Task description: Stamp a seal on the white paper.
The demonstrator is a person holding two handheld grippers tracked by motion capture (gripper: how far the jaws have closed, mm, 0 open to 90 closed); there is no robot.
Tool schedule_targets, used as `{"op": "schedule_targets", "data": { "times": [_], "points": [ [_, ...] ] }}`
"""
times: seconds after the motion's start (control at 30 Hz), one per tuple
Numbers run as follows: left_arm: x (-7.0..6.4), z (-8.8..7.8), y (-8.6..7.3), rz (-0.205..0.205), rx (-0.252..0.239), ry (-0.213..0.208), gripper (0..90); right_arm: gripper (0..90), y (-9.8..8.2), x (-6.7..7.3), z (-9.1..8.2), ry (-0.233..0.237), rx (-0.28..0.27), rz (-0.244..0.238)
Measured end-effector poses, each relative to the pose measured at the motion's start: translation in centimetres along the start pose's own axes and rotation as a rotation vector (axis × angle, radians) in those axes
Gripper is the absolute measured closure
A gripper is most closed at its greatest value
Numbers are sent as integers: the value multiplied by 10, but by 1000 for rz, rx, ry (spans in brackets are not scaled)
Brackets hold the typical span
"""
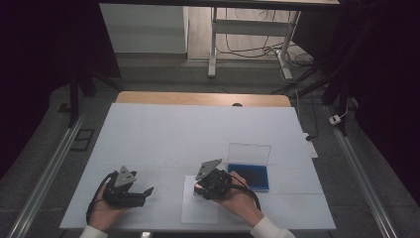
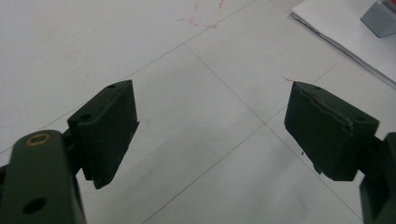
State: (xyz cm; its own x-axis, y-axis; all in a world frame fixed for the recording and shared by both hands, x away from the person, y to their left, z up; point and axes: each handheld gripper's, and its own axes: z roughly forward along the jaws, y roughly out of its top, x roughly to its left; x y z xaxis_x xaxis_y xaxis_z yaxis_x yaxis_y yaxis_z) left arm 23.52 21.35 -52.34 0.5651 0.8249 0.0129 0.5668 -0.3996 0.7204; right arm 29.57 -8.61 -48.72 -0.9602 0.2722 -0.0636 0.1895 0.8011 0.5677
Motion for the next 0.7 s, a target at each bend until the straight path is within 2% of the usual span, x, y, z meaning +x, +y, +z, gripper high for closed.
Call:
{"op": "schedule_targets", "data": {
  "times": [0.3, 0.43, 0.5, 0.63, 0.7],
  "points": [
    [-2, -1, 1, 2, 0, 2, 175, 709, 1, 2, 4, -17, 30, -28],
    [-2, -1, 1, 0, 1, 3, 175, 710, 0, 3, 4, -14, 25, -17],
    [-2, -1, 1, -1, 0, 1, 175, 710, -1, 4, 5, -24, 18, -30],
    [-2, -1, 1, -3, -2, 2, 175, 711, -2, 3, 5, -20, 14, -27],
    [-1, -1, 1, -4, -4, 3, 175, 711, -2, 4, 4, -23, 18, -14]
  ]
}}
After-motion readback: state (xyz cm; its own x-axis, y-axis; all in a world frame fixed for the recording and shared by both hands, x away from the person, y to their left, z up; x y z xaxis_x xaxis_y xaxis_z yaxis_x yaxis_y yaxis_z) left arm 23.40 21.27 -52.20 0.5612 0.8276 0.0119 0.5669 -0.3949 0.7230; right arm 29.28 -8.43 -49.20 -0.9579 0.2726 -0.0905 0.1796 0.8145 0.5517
